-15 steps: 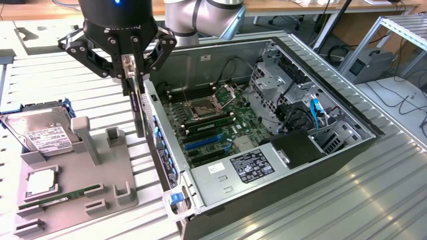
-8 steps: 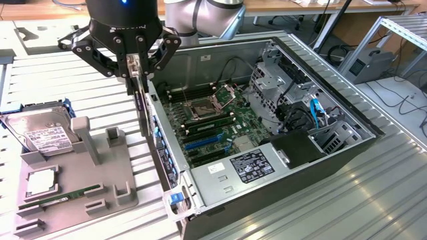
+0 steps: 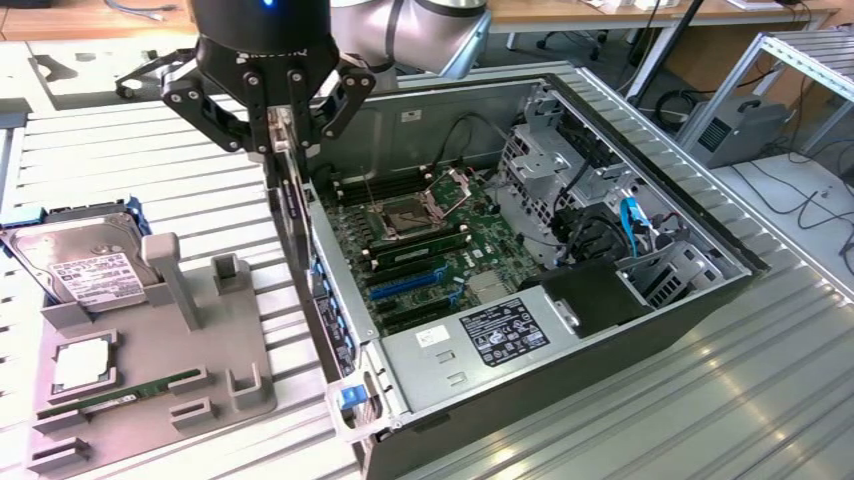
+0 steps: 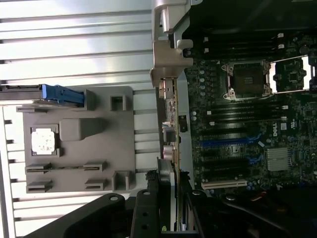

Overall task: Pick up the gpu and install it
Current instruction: 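Pick up the gpu and move the gpu toward the slot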

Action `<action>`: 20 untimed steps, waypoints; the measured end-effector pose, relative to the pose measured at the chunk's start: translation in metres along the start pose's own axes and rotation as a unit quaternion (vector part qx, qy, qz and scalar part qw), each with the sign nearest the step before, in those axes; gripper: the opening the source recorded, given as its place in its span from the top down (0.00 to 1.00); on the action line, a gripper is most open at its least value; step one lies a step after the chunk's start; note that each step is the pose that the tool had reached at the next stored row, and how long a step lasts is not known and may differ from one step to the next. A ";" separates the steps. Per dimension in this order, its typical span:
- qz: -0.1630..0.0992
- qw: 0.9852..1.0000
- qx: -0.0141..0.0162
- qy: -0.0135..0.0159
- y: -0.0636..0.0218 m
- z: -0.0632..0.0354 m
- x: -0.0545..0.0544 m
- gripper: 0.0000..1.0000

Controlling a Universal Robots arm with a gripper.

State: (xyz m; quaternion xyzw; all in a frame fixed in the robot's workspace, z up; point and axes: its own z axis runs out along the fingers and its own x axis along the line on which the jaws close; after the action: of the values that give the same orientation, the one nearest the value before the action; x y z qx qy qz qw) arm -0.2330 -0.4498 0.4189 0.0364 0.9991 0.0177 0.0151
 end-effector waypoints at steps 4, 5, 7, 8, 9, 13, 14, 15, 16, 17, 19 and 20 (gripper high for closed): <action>0.000 1.000 0.000 0.000 0.0002 0.0001 -0.003 0.73; 0.000 1.000 0.000 0.000 0.0004 0.0002 -0.005 0.73; 0.000 1.000 0.000 0.000 0.0005 0.0002 -0.007 0.73; 0.000 1.000 0.000 0.000 0.0005 0.0002 -0.008 0.73; 0.000 1.000 0.000 0.000 0.0006 0.0003 -0.008 0.73; 0.000 1.000 0.000 0.000 0.0009 0.0003 -0.012 0.73; 0.000 1.000 0.000 0.000 0.0010 0.0004 -0.013 0.73; 0.000 1.000 0.000 0.000 0.0010 0.0004 -0.014 0.73; 0.000 1.000 0.000 0.000 0.0011 0.0005 -0.015 0.73; 0.000 1.000 0.001 0.000 0.0012 0.0005 -0.016 0.73; 0.000 1.000 0.001 0.000 0.0013 0.0006 -0.019 0.73; 0.000 1.000 0.001 0.000 0.0014 0.0007 -0.020 0.73</action>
State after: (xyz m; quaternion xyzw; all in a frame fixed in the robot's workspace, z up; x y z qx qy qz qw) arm -0.2129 -0.4498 0.4188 0.0364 0.9991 0.0170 0.0151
